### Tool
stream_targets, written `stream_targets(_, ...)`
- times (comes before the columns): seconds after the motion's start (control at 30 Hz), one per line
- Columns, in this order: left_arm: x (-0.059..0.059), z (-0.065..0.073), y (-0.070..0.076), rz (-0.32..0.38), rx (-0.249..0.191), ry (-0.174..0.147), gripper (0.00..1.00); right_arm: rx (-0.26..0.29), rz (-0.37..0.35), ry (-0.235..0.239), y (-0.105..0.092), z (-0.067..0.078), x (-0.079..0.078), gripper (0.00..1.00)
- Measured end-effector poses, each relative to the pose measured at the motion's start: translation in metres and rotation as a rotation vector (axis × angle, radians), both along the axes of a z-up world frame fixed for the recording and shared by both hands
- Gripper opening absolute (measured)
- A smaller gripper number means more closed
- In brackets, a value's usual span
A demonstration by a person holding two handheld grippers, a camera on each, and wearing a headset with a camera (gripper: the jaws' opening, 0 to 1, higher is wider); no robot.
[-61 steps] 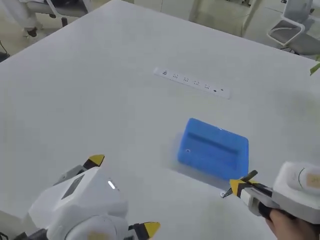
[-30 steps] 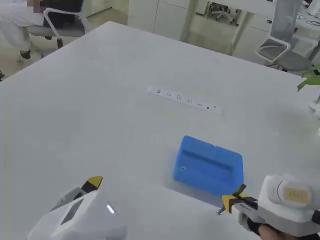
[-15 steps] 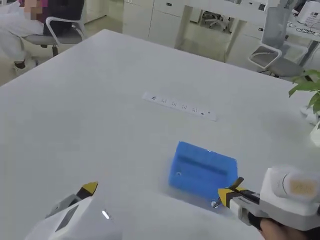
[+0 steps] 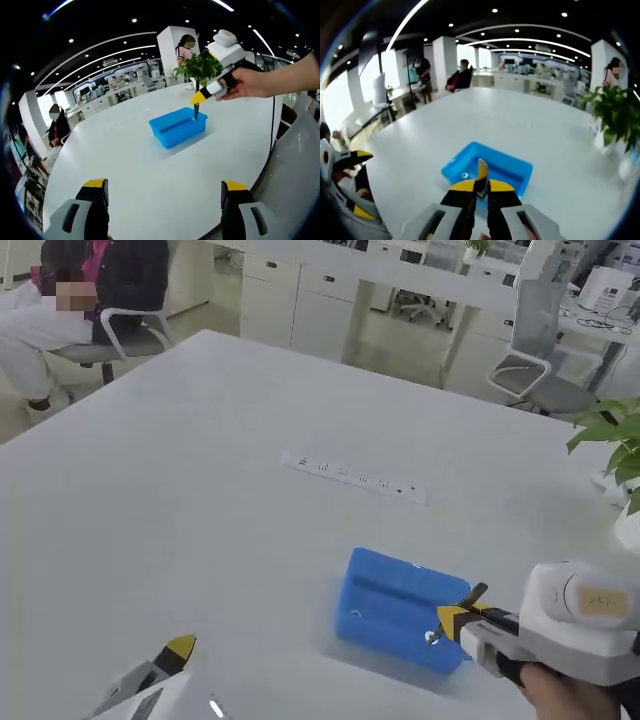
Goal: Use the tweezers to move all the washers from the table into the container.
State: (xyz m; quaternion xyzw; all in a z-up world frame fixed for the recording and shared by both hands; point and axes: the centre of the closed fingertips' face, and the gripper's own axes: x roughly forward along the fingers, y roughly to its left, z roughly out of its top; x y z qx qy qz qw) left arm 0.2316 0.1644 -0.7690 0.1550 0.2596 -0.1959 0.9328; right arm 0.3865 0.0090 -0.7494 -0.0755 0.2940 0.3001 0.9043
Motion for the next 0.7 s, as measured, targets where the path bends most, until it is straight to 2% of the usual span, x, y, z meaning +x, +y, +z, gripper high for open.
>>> stream_targets(0.13,0.001,0.0,0.001,0.005,-0.006,0.003,0.95,-0.027,0.003,0.007,0.001,-0.011,0.008,0.04)
stream_targets(0.17,0.001,0.0,0.001,0.005,-0.005,0.004,0.95,-0.003,0.004,-0.041,0.003,-0.004,0.014,0.04)
stream_targets(0.23,0.0,-0.001,0.001,0.004,-0.002,0.005,0.95,-0.005,-0.006,0.003,0.003,-0.008,0.018,0.04)
stream_targets(0.3,0.0,-0.001,0.001,0.002,0.0,0.007,0.95,0.006,-0.011,0.005,0.005,-0.008,0.022,0.04)
stream_targets(0.4,0.0,-0.002,0.001,0.0,0.003,0.01,0.95,-0.011,-0.004,0.011,0.005,-0.015,0.026,0.04)
stream_targets(0.7,0.0,-0.005,0.001,0.0,0.005,0.018,0.95,-0.051,0.016,0.047,0.011,-0.035,0.022,0.04)
